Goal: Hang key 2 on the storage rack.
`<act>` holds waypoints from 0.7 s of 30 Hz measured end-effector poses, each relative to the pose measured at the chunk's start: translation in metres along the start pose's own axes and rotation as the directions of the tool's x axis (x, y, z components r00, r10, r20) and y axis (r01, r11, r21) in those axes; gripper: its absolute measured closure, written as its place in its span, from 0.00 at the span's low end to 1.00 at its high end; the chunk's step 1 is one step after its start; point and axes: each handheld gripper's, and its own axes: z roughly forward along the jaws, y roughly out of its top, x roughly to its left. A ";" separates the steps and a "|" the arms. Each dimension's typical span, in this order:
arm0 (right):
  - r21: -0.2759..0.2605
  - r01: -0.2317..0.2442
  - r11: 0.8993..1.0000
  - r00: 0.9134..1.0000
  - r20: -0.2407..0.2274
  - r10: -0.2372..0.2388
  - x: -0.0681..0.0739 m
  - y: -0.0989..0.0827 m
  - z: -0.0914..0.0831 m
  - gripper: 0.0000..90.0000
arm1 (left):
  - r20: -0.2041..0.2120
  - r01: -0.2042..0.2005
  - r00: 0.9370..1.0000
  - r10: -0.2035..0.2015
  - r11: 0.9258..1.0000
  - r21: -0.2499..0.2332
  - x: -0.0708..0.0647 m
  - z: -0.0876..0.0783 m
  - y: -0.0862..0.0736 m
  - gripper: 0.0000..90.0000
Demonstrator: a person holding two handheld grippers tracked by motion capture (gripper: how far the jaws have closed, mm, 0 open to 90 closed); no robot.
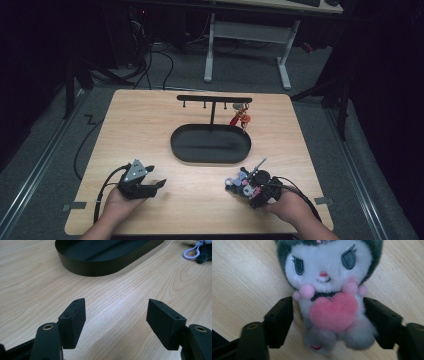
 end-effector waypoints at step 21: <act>-0.022 -0.055 0.998 0.997 -0.050 0.054 -0.009 0.015 -0.034 0.53 | 0.002 -0.001 1.000 0.001 1.000 0.000 0.000 0.001 0.000 0.36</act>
